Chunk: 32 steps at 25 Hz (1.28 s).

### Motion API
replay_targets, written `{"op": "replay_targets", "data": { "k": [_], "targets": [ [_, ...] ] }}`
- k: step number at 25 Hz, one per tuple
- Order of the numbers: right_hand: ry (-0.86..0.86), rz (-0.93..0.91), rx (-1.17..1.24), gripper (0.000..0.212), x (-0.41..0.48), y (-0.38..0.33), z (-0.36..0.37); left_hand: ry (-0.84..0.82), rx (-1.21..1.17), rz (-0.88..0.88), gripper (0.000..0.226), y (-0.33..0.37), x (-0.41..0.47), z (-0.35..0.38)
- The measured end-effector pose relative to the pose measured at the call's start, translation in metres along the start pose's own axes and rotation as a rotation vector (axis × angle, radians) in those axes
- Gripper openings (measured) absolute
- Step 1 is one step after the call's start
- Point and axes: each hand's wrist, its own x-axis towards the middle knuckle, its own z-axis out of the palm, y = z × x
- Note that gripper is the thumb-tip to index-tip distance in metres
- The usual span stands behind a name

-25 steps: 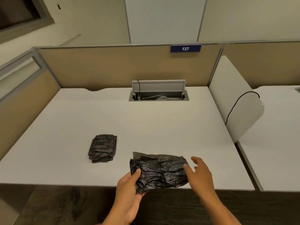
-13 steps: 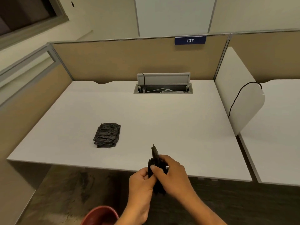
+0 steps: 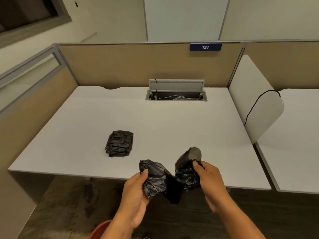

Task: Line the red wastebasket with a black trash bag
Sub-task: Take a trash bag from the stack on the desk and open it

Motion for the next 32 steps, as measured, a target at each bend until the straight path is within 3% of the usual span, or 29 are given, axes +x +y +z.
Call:
{"op": "replay_targets", "data": {
  "k": [3,6,8,10,11,13,15,19,23,32],
  "targets": [
    [0.060,-0.002,0.072,0.026,0.001,-0.003,-0.010,0.167,0.109,0.021,0.030,0.002,0.014,-0.036],
    [0.106,-0.019,0.135,0.026,0.002,-0.011,-0.017,0.366,0.383,-0.017,0.025,-0.013,0.033,-0.074],
    [0.105,-0.029,0.173,0.026,-0.001,-0.018,-0.018,0.458,0.603,-0.084,0.046,-0.020,0.033,-0.079],
    [0.075,-0.032,0.187,0.026,-0.005,-0.022,-0.013,0.437,0.736,-0.055,0.069,-0.022,0.026,-0.070],
    [0.054,-0.028,0.185,0.027,-0.008,-0.023,-0.009,0.386,0.789,0.000,0.066,-0.019,0.022,-0.060],
    [0.000,-0.021,0.171,0.028,-0.014,-0.025,0.002,0.230,0.836,0.147,0.035,-0.012,0.011,-0.035],
    [-0.066,-0.018,0.143,0.029,-0.022,-0.026,0.015,0.083,0.832,0.267,0.017,-0.002,-0.001,-0.005],
    [-0.141,-0.027,0.035,0.035,-0.032,-0.028,0.034,-0.093,0.862,0.414,0.033,0.009,-0.011,0.037],
    [-0.135,-0.020,0.012,0.040,-0.033,-0.029,0.034,-0.017,0.768,0.387,0.011,0.009,-0.005,0.035],
    [-0.091,0.022,-0.045,0.036,-0.028,-0.023,0.018,0.107,0.495,0.237,0.026,0.029,0.011,0.016]
  ]
}}
